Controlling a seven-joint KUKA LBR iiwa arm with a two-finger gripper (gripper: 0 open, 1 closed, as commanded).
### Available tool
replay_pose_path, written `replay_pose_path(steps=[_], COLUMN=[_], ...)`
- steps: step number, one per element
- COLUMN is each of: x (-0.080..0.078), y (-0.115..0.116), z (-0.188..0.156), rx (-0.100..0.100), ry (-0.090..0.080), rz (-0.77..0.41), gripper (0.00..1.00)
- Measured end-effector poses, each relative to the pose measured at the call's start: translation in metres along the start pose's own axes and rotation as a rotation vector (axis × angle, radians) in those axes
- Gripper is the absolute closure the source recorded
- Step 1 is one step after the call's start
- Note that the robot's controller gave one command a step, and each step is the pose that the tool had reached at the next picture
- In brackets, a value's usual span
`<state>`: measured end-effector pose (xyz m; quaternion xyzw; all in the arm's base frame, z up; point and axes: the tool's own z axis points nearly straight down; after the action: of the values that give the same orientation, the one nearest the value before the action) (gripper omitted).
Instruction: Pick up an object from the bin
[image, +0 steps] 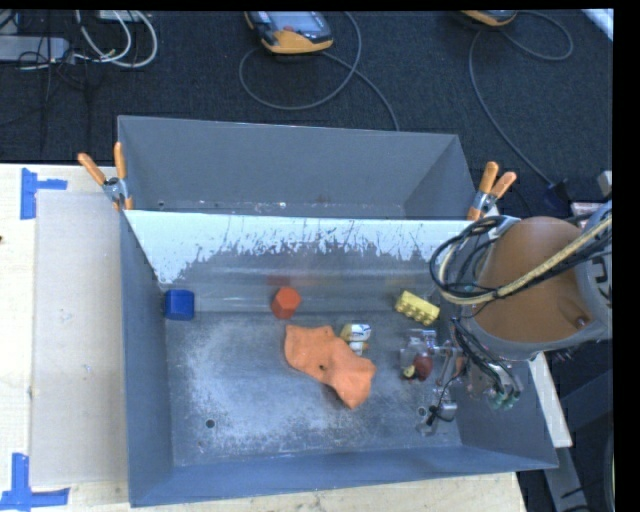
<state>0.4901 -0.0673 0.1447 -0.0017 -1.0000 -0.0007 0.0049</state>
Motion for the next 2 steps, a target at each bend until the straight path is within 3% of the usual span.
replay_pose_path(steps=[1,2], x=[-0.002,-0.032], y=[0.0,0.061], z=[-0.004,0.014], rx=[0.001,0.0], ry=[-0.007,-0.005], rz=[-0.003,0.111], gripper=[0.0,0.0])
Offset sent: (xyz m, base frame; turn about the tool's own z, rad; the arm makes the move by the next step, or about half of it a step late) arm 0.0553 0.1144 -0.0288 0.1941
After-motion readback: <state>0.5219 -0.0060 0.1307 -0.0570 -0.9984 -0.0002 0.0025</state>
